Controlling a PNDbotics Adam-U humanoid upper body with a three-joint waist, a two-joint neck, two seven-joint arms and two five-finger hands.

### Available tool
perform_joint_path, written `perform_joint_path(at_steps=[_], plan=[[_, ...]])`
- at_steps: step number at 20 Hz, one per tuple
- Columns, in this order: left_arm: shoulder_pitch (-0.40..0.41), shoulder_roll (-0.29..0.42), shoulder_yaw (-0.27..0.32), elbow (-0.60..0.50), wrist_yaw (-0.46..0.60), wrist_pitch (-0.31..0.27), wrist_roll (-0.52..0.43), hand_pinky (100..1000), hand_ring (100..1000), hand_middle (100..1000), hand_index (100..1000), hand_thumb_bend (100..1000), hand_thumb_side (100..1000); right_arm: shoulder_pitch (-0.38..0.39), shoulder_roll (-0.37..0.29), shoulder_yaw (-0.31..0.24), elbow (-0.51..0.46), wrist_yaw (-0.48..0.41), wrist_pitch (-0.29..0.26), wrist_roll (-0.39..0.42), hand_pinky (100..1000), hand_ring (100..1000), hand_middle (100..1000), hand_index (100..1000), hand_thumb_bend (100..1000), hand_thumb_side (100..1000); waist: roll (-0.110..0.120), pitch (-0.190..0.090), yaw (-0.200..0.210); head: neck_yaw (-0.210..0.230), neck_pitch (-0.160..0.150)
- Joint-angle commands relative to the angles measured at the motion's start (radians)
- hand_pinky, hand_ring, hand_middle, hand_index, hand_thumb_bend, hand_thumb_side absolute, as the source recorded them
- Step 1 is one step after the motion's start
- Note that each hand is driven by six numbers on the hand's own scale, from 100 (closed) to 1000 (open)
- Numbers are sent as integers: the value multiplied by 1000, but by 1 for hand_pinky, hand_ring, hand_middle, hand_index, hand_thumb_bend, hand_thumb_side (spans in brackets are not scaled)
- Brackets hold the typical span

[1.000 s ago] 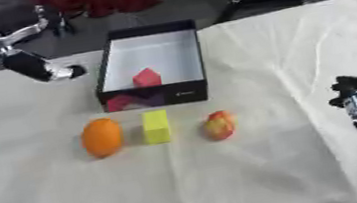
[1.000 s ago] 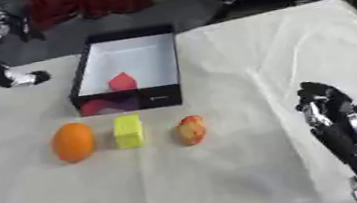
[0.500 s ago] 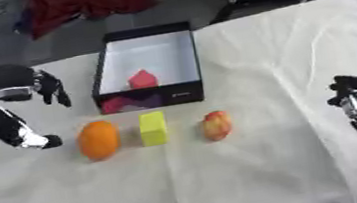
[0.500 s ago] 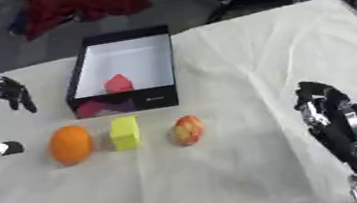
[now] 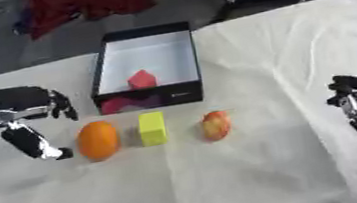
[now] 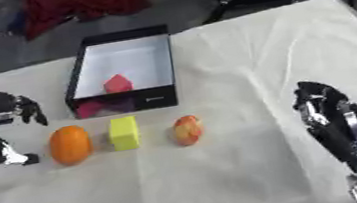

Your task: Pick up objects on the table and place them in the box.

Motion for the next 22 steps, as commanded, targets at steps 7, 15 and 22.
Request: perform_joint_path(at_steps=[7,15,22], plan=[[-14,-50,-7,44,-53,-6,88,720,616,658,775,338,394,-8,-15,-4,-13,1,-1,0,746,651,702,802,100,680,1,-21,3,-3,-2],[-13,-92,-1,63,-58,0,141,625,483,509,651,200,229,-7,-14,-3,-13,0,-2,1,746,651,701,801,100,679,-3,-22,4,-1,-2],[-22,-71,17,9,14,41,207,543,378,392,510,135,226,-6,-14,-3,-13,1,-1,0,747,651,701,801,100,681,-3,-23,5,-4,-2]])
